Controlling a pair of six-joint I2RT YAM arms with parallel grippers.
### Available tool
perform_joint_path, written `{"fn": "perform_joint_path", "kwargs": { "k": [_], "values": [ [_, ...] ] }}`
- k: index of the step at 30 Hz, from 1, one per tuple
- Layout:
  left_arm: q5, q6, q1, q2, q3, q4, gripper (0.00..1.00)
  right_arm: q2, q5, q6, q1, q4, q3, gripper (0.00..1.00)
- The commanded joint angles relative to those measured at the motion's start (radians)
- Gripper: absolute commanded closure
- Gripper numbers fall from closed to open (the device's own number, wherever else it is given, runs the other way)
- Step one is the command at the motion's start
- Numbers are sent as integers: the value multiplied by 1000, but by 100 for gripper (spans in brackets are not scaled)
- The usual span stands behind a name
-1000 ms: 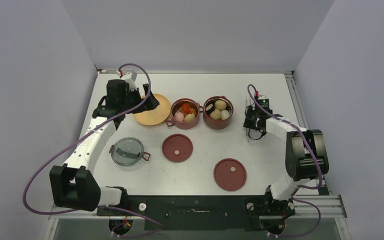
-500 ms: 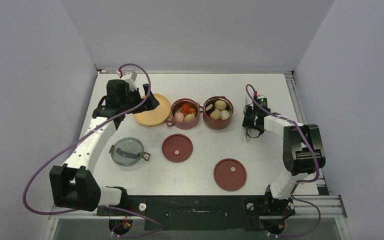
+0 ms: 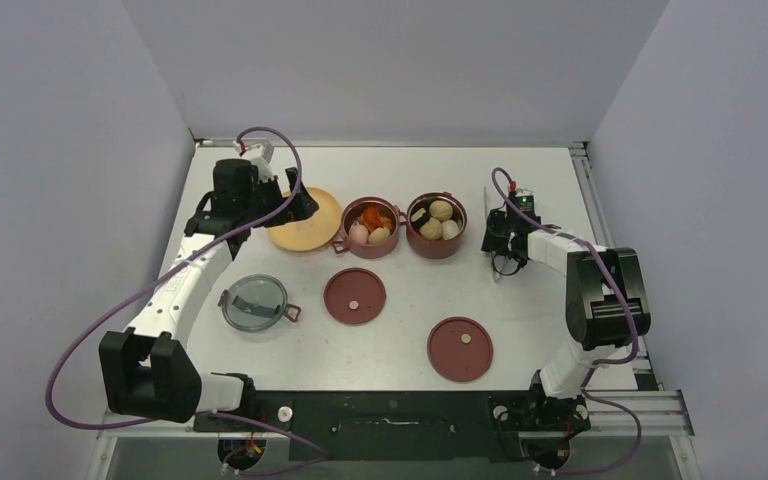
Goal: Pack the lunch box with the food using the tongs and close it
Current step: Place the clamp at the center of the board.
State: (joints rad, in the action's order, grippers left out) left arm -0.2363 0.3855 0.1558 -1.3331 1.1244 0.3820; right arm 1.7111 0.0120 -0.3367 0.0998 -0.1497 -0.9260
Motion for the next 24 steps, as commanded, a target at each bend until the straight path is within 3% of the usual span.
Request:
{"fn": "perform_joint_path", "kwargs": {
  "k": [1,12,24],
  "values": [
    [6,-8,3,18,41,-22,3,-14,-57,-6,1,5,-36,40],
    [12,-12,2,25,41,-22,3,-85,-87,5,1,-32,-15,15],
    [18,-13,3,51,18,-16,3,-320,3,-17,5,-225,-3,14]
  ]
}}
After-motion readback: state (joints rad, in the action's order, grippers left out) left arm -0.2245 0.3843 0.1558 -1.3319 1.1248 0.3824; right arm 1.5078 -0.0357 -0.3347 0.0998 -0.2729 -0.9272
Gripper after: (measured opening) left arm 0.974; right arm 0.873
